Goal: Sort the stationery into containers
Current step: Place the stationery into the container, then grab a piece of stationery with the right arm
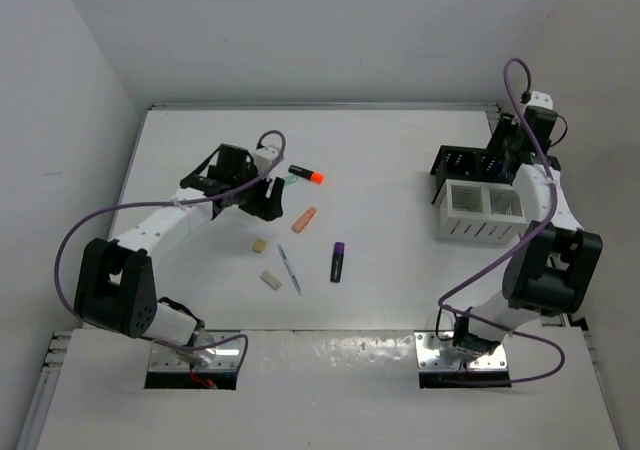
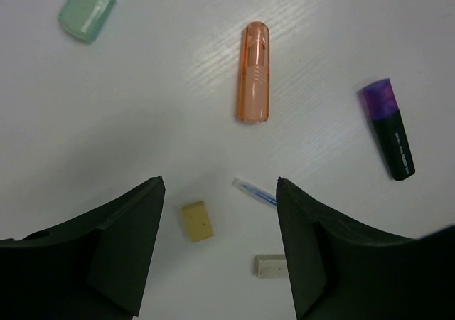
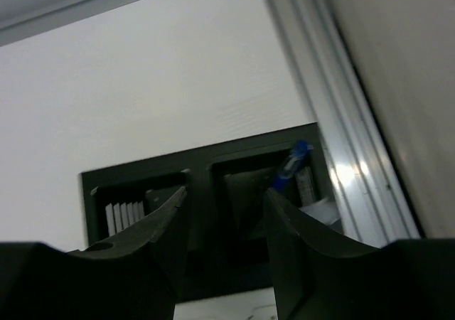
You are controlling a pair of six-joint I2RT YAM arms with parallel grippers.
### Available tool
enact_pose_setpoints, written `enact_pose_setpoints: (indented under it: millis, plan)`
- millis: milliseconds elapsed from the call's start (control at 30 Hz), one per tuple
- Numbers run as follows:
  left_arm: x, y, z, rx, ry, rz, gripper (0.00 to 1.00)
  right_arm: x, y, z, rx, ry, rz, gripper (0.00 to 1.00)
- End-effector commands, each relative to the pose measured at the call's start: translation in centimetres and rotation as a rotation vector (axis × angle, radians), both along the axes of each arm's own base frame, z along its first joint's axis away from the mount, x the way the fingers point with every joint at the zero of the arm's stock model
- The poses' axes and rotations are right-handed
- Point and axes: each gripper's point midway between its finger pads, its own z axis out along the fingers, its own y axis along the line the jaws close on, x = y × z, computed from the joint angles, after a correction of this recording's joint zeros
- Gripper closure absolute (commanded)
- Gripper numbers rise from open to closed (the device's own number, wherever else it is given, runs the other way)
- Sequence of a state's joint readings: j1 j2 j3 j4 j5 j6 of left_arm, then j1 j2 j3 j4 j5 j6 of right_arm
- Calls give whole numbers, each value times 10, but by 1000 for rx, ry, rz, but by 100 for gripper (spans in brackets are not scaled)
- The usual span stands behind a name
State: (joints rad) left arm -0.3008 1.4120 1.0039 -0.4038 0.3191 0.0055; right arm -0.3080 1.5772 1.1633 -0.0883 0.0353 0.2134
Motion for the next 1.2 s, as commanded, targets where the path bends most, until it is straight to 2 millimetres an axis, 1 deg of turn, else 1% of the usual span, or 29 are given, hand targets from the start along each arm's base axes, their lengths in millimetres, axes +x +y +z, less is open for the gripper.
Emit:
enact_pose_setpoints:
  millis: [0,67,133,267,300,333,367,400,433,467,500,533,567,600,633,667,700,733,767,833,867,900,933,967,1000,1033,1067,1100,1167]
  plan:
    - [-15,-6,-26,62,78,27,30,1,44,54,43,-105,151,56]
    - [-22,-12,-38,82,120,63,32,-6,73,54,69,-98,240,56]
    - [-20,-11,-40,110,124,148,39,-15,99,58,82,-95,310,56]
    - [-28,-11,-46,153,152,200,40,-32,137,60,97,-80,426,56]
    - [-28,-10,-46,152,149,203,40,-40,162,59,120,-73,536,57]
    - [-28,-9,-45,147,145,211,42,-50,178,56,133,-53,597,62]
    - [-19,-1,-34,120,115,251,42,-57,194,56,134,-45,667,64]
    - [-15,5,-29,103,102,274,41,-70,226,48,146,5,748,66]
    - [-4,18,-21,74,87,335,37,-77,241,45,148,24,791,68]
    - [3,23,-6,37,49,362,35,-83,255,41,152,46,820,68]
    - [11,30,5,2,32,401,34,-94,285,37,159,76,887,68]
    - [20,47,15,-36,17,454,33,-100,300,32,168,98,912,68]
    - [25,56,27,-71,-5,485,32,-102,314,21,188,141,928,68]
    - [32,61,42,-124,-16,502,29,-111,341,19,182,159,985,67]
    - [37,84,51,-150,-25,564,27,-114,355,13,178,179,1007,66]
    - [40,93,60,-176,-34,591,24,-123,381,-4,176,239,1050,65]
    - [44,100,72,-218,-41,613,10,-122,394,-3,168,247,1065,65]
    - [46,122,83,-244,-65,669,2,-126,407,-9,173,279,1079,65]
    - [47,131,90,-262,-77,686,0,-132,432,-19,169,329,1118,64]
    - [46,153,106,-290,-120,741,0,-140,455,-30,183,387,1144,64]
    - [46,160,111,-293,-139,760,0,-147,475,-30,190,393,1167,64]
    - [44,171,110,-279,-152,784,0,-150,486,-50,183,441,1171,64]
    - [42,175,114,-276,-165,796,0,-158,503,-52,149,437,1201,64]
    - [39,181,112,-261,-168,808,0,-161,509,-60,119,452,1208,64]
    - [36,188,110,-253,-165,826,0,-163,515,-81,77,492,1210,64]
    - [33,190,106,-249,-156,832,0,-165,519,-91,32,508,1211,64]
    - [30,191,100,-246,-141,834,0,-169,530,-90,3,510,1233,64]
    - [27,193,98,-248,-137,834,0,-171,533,-108,-18,552,1230,63]
    - [24,195,93,-248,-131,838,0,-172,541,-112,-49,559,1235,62]
